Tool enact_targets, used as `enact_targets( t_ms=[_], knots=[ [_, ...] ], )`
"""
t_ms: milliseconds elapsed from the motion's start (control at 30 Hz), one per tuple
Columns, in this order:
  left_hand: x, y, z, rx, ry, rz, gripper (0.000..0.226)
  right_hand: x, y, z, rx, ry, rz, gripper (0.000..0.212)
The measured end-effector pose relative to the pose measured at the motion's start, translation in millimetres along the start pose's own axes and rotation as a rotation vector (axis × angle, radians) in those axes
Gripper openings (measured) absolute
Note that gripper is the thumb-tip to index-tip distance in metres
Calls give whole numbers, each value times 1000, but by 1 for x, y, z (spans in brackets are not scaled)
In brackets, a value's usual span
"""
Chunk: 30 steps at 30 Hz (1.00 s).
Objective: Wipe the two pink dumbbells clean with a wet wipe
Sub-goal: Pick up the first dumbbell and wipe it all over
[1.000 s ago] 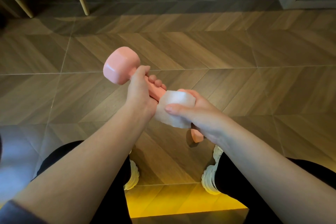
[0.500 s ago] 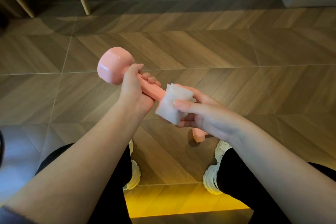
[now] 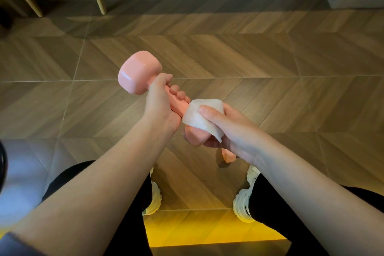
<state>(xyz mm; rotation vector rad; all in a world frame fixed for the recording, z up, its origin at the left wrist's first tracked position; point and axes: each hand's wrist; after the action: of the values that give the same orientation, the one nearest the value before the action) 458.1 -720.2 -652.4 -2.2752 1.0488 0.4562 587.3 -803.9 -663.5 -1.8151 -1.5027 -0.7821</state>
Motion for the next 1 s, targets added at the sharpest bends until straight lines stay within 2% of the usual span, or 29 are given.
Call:
enact_targets(
  t_ms=[133, 333, 533, 700, 1000],
  knots=[
    [2, 0, 0, -23, 0, 20, 25, -9, -4, 2, -37, 53, -78, 80],
    [-6, -1, 2, 16, -10, -39, 26, -3, 2, -4, -5, 180, -155, 61],
    [-14, 1, 4, 28, 11, -114, 28, 4, 10, -5, 179, 85, 86, 46],
    [-16, 2, 5, 38, -18, -137, 27, 3, 8, -1, 183, -13, 268, 26],
    [-7, 0, -3, 98, -86, -62, 31, 2, 3, -4, 217, -246, 242, 71]
  ],
)
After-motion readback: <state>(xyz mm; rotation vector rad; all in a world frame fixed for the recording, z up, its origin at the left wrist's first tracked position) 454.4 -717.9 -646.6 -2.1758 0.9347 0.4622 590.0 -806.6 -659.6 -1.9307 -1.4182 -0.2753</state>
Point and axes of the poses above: each hand's wrist, its own z-axis towards the middle knuckle, its own y-axis out of the back of the hand, x = y × z, and after that the axes turned 9 degrees about -x, right-handed
